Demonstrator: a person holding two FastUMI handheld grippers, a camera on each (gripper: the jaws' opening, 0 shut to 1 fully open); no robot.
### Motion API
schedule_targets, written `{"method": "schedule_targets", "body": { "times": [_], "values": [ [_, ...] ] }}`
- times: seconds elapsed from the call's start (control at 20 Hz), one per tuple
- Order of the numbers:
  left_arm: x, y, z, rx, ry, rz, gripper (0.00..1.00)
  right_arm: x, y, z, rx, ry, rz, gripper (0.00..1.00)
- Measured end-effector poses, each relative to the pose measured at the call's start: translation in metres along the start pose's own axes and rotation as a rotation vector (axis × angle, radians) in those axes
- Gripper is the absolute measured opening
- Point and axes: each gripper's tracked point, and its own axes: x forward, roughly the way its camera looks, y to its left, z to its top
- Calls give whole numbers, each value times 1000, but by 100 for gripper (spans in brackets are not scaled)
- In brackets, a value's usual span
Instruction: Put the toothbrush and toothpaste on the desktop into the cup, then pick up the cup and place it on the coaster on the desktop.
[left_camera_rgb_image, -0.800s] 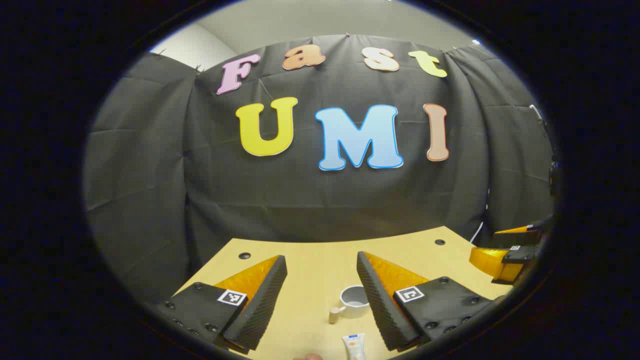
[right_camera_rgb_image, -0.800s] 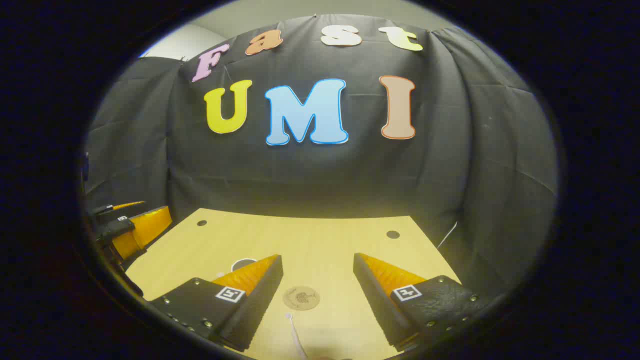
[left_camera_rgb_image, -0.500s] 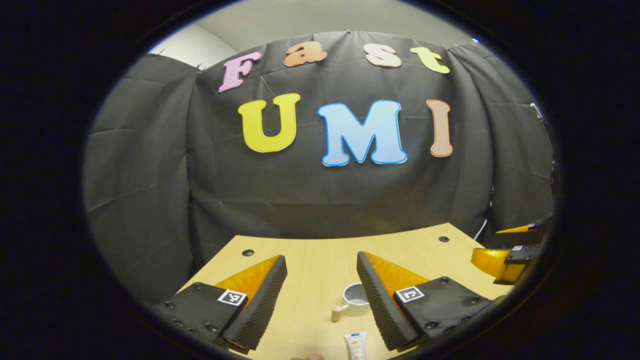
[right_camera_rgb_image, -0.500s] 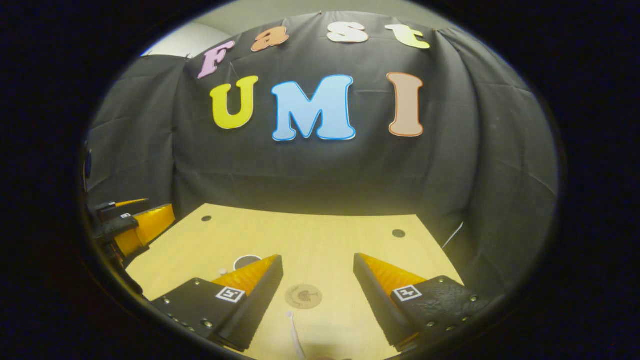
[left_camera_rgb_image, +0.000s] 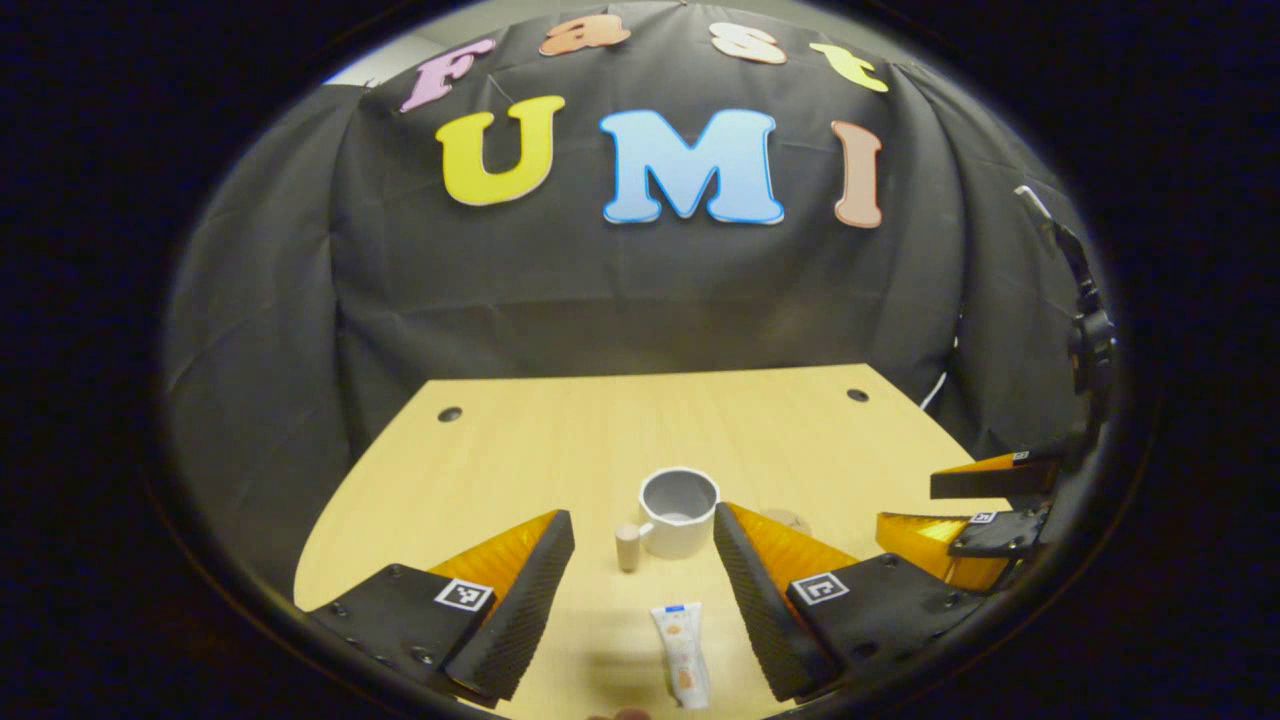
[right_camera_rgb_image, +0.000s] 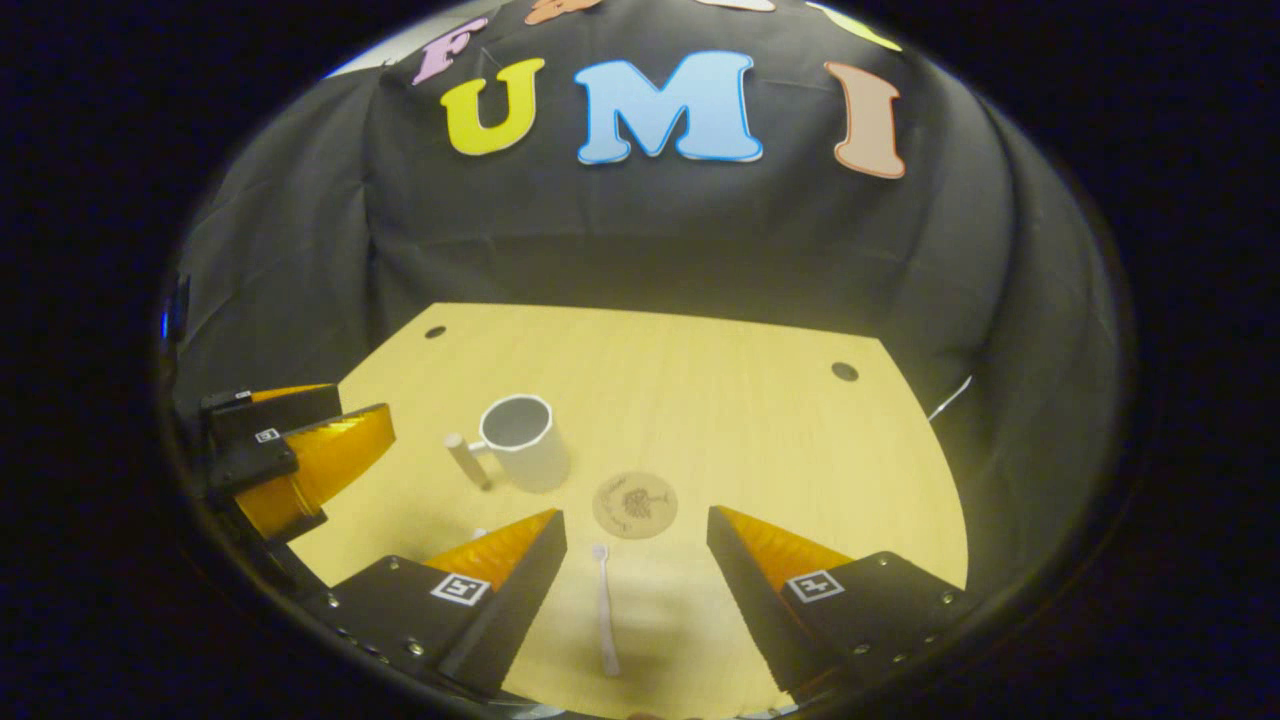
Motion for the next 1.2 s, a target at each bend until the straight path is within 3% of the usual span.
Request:
{"method": "schedule_targets", "body": {
  "times": [0.35, 0.5, 0.85, 1.2],
  "values": [
    [19, -19, -140, -44, 463, -72, 95, 34, 3, -85, 17, 307, 22, 93],
    [17, -23, -175, -14, 589, -84, 95, 48, 9, -119, 34, 437, 45, 94],
    [34, -15, -236, 42, 760, -28, 95, 69, 12, -156, 22, 592, 38, 94],
    [38, -11, -245, 0, 836, 10, 96, 74, 12, -160, 14, 661, -7, 93]
  ]
}}
